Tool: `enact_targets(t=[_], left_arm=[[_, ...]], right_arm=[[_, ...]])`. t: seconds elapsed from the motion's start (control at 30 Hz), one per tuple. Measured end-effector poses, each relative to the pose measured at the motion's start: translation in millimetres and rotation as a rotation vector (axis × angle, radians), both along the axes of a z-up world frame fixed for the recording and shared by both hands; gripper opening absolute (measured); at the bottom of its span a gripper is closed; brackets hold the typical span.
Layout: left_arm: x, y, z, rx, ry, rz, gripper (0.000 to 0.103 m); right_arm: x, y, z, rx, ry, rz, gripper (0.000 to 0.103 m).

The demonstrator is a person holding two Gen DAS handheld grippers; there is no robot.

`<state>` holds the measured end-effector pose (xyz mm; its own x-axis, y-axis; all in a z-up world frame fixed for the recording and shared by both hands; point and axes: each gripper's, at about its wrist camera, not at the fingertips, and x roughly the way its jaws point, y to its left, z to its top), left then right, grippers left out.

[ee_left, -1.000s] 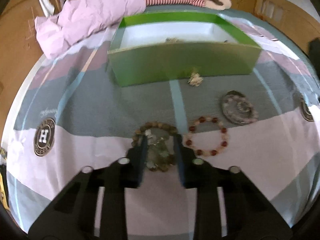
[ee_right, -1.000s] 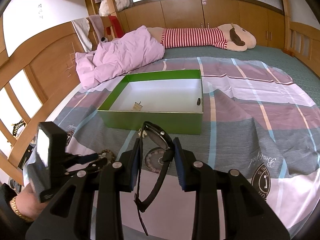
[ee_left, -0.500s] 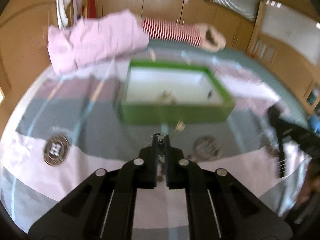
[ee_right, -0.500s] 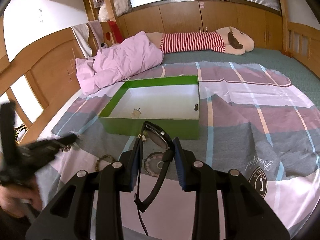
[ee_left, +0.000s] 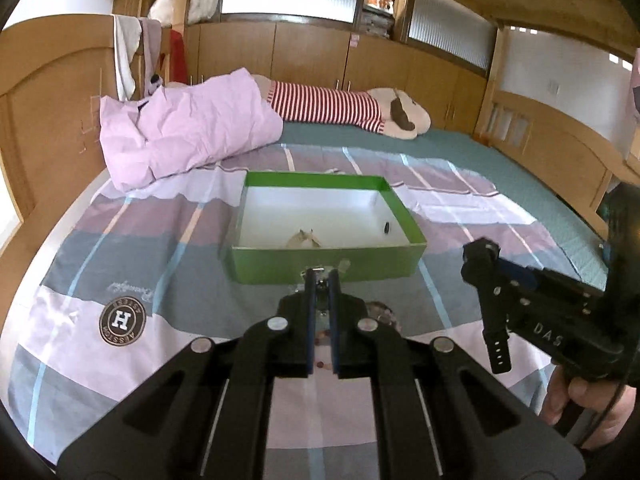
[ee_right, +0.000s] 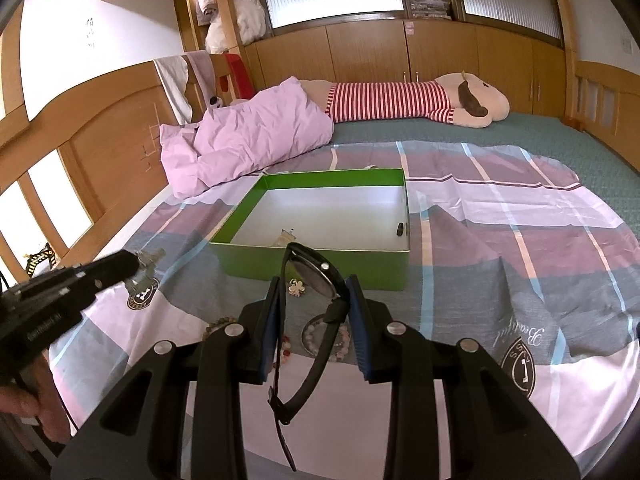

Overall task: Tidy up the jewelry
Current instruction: 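Carry the small item and the sunglasses with both grippers over the green box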

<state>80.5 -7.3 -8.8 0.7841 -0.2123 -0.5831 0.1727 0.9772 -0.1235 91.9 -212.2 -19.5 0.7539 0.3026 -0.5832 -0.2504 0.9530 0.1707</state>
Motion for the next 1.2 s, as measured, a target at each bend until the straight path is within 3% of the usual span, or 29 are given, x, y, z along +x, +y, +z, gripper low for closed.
enact_targets(t=[1.2], left_arm=[[2.9, 1.1, -6.8, -0.002, 0.019, 0.0, 0.006]], right_arm=[[1.3, -0.7, -0.4, -0.004, -0.001, 0.0, 0.032]])
